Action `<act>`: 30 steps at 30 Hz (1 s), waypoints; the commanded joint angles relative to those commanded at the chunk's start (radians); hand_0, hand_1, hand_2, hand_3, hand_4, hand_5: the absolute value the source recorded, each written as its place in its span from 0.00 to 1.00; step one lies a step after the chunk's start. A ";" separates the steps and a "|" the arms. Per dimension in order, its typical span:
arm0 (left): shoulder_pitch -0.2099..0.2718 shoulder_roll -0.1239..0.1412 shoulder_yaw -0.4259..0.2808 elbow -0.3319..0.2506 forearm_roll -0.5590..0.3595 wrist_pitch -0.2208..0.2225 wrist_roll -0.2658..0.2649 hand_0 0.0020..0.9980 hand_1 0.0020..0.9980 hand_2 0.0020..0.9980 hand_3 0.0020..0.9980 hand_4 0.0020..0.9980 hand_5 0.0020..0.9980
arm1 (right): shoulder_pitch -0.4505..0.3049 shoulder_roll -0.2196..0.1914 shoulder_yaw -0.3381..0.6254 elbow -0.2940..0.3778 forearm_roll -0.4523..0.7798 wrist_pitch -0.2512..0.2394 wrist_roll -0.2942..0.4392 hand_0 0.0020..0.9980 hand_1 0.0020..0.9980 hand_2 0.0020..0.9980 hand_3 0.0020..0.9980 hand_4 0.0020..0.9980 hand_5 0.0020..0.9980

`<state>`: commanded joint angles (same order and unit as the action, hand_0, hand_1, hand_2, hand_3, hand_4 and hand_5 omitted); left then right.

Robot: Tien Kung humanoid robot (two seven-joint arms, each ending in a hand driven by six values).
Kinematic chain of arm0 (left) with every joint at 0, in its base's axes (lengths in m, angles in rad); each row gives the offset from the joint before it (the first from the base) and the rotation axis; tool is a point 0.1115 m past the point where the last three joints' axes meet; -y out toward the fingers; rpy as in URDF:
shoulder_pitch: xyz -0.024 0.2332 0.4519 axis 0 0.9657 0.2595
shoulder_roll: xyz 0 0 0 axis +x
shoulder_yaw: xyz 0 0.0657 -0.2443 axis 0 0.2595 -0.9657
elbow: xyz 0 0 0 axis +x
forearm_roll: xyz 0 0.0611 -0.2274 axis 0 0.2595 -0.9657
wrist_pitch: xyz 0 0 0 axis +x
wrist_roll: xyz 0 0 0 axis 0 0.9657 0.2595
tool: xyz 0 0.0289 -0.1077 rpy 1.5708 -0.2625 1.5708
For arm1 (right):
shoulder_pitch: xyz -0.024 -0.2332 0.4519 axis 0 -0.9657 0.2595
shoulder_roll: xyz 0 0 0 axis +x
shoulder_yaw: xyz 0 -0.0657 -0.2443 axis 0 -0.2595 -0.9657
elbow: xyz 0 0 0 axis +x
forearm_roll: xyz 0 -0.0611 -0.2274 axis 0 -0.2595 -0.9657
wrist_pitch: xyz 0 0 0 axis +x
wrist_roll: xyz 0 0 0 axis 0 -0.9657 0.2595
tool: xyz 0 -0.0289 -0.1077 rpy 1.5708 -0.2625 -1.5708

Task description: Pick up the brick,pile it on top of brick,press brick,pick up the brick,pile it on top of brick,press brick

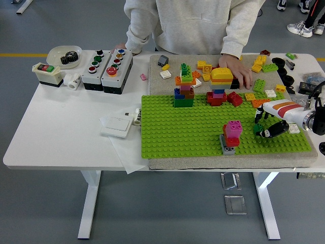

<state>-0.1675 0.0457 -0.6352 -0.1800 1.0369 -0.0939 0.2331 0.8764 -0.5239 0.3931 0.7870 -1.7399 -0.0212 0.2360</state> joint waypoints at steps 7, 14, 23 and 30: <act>0.001 0.000 -0.003 0.000 0.002 0.000 0.001 0.80 0.70 0.59 0.53 0.52 0.51 | -0.003 -0.001 0.001 0.000 0.004 -0.011 0.008 0.52 0.55 0.59 0.52 0.77 0.36; 0.001 0.000 -0.005 0.000 0.004 0.000 0.002 0.80 0.70 0.59 0.53 0.52 0.51 | -0.008 -0.005 0.018 0.010 0.012 -0.025 0.016 0.50 0.53 0.58 0.52 0.76 0.35; 0.001 0.001 -0.015 0.000 0.014 -0.001 0.003 0.80 0.70 0.59 0.53 0.52 0.51 | -0.014 -0.027 0.047 0.037 -0.003 -0.002 0.002 0.61 0.64 0.71 0.64 0.83 0.34; 0.002 0.000 -0.026 0.000 0.025 -0.001 0.005 0.80 0.69 0.59 0.53 0.52 0.51 | -0.026 -0.043 0.057 0.050 -0.012 0.009 -0.001 0.63 0.65 0.72 0.66 0.84 0.34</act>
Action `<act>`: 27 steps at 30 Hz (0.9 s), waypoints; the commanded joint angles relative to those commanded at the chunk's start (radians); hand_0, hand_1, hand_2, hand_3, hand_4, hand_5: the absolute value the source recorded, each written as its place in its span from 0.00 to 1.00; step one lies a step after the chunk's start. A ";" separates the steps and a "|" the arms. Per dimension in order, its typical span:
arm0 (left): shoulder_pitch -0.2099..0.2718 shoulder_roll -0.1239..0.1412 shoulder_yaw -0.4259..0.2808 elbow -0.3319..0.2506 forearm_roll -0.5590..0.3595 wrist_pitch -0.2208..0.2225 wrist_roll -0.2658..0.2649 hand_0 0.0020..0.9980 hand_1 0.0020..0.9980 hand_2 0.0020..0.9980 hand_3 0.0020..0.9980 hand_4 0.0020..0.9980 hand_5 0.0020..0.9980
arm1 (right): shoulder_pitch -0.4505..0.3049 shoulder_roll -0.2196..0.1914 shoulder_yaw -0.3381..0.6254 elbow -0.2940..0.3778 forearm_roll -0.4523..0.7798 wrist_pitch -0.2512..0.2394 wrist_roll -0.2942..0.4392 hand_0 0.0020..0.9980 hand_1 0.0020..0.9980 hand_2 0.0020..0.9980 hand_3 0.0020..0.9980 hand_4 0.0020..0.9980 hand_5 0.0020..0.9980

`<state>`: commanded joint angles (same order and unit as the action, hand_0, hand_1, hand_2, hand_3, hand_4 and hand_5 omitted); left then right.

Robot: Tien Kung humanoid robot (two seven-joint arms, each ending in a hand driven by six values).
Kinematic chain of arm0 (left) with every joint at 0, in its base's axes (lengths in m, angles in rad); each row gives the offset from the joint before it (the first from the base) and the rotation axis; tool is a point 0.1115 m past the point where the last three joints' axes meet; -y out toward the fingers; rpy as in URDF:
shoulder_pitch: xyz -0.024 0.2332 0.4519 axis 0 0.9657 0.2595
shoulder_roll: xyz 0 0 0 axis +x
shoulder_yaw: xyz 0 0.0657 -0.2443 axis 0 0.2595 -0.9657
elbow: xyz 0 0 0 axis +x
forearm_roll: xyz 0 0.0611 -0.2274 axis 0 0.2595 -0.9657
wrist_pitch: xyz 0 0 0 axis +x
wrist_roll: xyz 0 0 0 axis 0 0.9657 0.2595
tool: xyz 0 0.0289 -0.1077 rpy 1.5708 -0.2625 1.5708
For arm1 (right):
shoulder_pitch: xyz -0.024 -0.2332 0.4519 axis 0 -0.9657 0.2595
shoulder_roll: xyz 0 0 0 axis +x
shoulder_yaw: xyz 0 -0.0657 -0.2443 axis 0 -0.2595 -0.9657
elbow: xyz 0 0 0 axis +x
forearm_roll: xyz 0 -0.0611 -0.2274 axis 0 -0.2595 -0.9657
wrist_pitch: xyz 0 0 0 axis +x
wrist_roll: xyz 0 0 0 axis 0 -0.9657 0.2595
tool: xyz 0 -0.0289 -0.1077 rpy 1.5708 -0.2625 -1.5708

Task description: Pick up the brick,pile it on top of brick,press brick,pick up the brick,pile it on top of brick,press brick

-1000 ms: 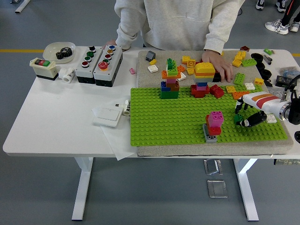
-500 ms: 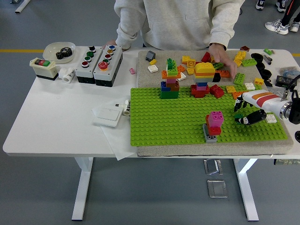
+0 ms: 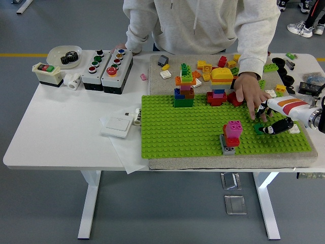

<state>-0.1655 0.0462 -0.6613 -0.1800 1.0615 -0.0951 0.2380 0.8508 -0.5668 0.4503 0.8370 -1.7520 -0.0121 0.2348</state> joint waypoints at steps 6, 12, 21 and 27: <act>0.002 -0.001 -0.012 0.000 0.013 0.000 0.001 0.80 0.69 0.59 0.53 0.52 0.51 | -0.009 -0.021 0.012 0.023 -0.001 0.009 -0.003 0.63 0.66 0.72 0.68 0.85 0.34; 0.005 -0.003 -0.023 0.000 0.026 0.000 0.002 0.80 0.70 0.59 0.53 0.52 0.51 | -0.012 -0.035 0.020 0.027 0.000 0.015 -0.008 0.64 0.66 0.73 0.69 0.87 0.35; 0.010 -0.005 -0.032 0.000 0.034 0.001 0.002 0.79 0.70 0.59 0.53 0.52 0.51 | -0.023 -0.046 0.031 0.011 0.008 0.020 -0.010 0.64 0.66 0.73 0.70 0.87 0.33; 0.014 -0.007 -0.033 0.000 0.036 0.001 0.002 0.79 0.70 0.59 0.53 0.52 0.51 | -0.034 -0.052 0.030 0.020 0.026 0.022 -0.012 0.64 0.66 0.73 0.72 0.89 0.33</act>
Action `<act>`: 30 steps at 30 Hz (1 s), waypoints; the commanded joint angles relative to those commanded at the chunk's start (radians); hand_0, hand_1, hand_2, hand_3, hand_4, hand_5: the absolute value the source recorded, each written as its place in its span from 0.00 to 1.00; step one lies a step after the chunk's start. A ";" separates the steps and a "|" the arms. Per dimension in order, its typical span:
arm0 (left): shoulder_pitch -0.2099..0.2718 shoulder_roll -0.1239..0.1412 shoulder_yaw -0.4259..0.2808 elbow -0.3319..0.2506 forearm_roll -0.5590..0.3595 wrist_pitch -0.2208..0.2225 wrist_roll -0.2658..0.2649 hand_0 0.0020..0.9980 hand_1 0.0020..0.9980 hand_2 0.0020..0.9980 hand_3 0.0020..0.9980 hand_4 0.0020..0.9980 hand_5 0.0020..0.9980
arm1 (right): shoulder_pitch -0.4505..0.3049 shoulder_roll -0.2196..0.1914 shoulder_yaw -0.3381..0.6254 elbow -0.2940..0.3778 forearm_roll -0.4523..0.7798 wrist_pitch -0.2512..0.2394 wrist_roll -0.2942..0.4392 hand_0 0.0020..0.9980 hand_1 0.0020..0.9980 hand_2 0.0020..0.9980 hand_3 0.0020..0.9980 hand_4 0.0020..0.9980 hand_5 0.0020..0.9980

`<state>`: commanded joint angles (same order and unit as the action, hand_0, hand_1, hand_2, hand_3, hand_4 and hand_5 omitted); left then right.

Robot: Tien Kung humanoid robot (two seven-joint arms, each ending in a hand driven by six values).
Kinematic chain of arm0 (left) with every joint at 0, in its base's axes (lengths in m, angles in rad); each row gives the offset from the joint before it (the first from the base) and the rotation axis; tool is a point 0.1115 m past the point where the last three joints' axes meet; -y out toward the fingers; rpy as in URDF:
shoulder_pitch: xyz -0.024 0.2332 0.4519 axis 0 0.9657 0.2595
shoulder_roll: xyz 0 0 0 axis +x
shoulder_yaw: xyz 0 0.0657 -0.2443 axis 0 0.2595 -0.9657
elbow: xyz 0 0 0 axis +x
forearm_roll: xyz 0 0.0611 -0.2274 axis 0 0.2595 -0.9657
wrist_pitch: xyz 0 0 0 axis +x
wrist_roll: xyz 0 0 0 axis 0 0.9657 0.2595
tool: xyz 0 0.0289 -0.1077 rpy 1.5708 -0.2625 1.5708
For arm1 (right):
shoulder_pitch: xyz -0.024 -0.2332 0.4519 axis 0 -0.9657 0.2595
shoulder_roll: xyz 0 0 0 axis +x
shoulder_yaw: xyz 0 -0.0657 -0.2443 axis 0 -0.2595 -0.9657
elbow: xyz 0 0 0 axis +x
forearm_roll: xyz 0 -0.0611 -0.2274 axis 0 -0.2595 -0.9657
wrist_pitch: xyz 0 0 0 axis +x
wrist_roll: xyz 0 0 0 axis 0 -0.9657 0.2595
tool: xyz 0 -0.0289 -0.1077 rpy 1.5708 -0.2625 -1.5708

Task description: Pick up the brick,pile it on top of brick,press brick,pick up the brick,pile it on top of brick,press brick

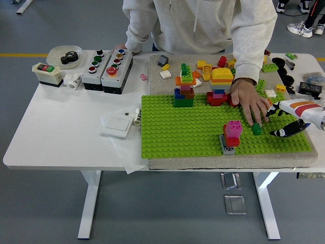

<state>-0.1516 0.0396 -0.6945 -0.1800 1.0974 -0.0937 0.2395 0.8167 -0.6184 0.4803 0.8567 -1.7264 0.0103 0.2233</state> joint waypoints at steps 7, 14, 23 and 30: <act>0.000 0.000 -0.002 0.000 0.003 0.000 0.000 0.79 0.70 0.59 0.53 0.52 0.51 | -0.013 -0.001 0.007 0.015 0.038 0.001 -0.005 0.67 0.68 0.74 0.77 0.93 0.34; -0.004 0.000 -0.002 0.000 0.000 0.002 -0.002 0.79 0.70 0.59 0.53 0.52 0.51 | -0.016 -0.004 0.005 0.023 0.036 -0.007 0.001 0.67 0.68 0.74 0.77 0.94 0.34; -0.006 0.001 0.006 0.000 -0.007 0.001 -0.001 0.79 0.70 0.59 0.53 0.52 0.51 | -0.003 0.021 -0.023 0.010 0.036 -0.005 0.002 0.68 0.68 0.74 0.78 0.94 0.34; -0.007 0.003 0.018 0.000 -0.021 0.001 -0.002 0.79 0.70 0.59 0.53 0.52 0.51 | 0.002 0.049 -0.032 -0.011 0.041 -0.001 -0.001 0.68 0.68 0.74 0.78 0.94 0.35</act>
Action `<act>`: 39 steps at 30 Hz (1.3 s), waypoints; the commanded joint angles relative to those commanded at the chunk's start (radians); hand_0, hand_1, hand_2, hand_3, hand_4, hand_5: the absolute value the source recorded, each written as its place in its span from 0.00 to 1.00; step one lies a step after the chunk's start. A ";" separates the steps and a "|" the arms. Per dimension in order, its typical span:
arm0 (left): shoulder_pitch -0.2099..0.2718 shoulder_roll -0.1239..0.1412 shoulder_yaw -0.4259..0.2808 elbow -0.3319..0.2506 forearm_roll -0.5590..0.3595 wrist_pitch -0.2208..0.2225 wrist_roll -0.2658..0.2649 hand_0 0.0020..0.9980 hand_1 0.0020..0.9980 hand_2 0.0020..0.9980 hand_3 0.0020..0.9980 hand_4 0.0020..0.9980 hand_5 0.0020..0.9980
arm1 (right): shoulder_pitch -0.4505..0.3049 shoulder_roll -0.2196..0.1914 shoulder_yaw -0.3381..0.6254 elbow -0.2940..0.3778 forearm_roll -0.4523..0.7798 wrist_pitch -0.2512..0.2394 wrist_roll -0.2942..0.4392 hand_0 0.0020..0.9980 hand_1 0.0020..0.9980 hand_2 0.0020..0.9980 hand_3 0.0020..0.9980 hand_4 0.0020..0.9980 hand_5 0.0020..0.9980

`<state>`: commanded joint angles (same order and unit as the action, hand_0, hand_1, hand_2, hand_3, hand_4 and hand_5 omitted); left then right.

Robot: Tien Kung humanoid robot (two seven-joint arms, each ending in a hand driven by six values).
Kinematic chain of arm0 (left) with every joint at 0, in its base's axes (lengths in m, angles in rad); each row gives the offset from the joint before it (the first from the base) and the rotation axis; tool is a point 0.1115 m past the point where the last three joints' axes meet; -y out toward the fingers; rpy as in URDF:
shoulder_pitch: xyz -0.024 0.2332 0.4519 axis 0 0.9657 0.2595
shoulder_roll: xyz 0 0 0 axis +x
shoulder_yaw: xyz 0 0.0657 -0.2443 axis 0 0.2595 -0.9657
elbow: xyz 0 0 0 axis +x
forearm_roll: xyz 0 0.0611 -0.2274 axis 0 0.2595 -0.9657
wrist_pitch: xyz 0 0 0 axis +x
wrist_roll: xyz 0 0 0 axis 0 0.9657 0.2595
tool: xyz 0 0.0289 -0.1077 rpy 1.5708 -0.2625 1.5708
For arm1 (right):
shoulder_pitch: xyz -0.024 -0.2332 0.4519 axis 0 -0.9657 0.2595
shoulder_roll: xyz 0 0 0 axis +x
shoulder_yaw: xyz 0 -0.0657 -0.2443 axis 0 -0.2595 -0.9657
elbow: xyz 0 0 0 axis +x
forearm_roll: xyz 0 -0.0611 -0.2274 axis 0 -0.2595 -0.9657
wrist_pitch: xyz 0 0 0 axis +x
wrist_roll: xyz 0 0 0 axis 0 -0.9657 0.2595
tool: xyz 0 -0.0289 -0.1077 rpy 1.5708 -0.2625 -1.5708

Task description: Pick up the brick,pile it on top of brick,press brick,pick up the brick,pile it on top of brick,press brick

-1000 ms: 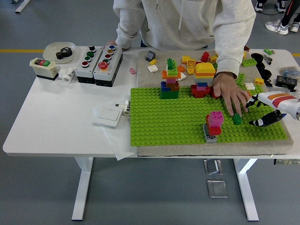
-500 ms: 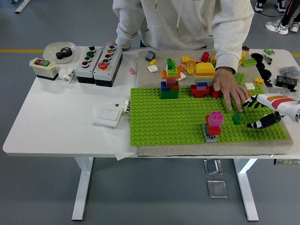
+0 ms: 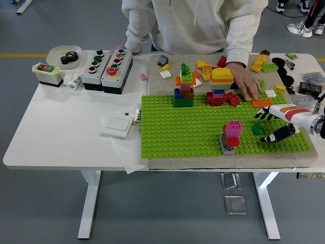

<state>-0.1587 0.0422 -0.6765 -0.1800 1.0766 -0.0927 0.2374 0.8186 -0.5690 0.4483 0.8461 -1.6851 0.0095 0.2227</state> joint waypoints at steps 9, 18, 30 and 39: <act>-0.002 0.000 0.012 0.000 -0.011 0.001 -0.002 0.79 0.70 0.59 0.53 0.52 0.51 | 0.007 0.024 -0.001 -0.040 -0.001 -0.012 0.000 0.67 0.67 0.73 0.75 0.94 0.36; 0.001 -0.001 0.020 0.000 -0.017 -0.001 -0.003 0.79 0.70 0.59 0.53 0.52 0.51 | 0.005 0.031 -0.009 -0.043 -0.006 -0.017 0.005 0.66 0.66 0.73 0.73 0.93 0.37; 0.003 -0.002 0.024 0.000 -0.019 0.000 -0.003 0.79 0.71 0.59 0.53 0.52 0.51 | 0.001 0.035 -0.016 -0.050 -0.012 -0.032 0.012 0.64 0.64 0.69 0.63 0.86 0.38; 0.001 -0.001 0.025 0.000 -0.020 0.000 -0.002 0.79 0.71 0.59 0.53 0.52 0.51 | 0.001 0.033 -0.014 -0.050 -0.017 -0.035 0.015 0.61 0.61 0.65 0.58 0.83 0.39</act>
<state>-0.1573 0.0408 -0.6511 -0.1800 1.0568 -0.0927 0.2349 0.8194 -0.5362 0.4344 0.7964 -1.7016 -0.0251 0.2373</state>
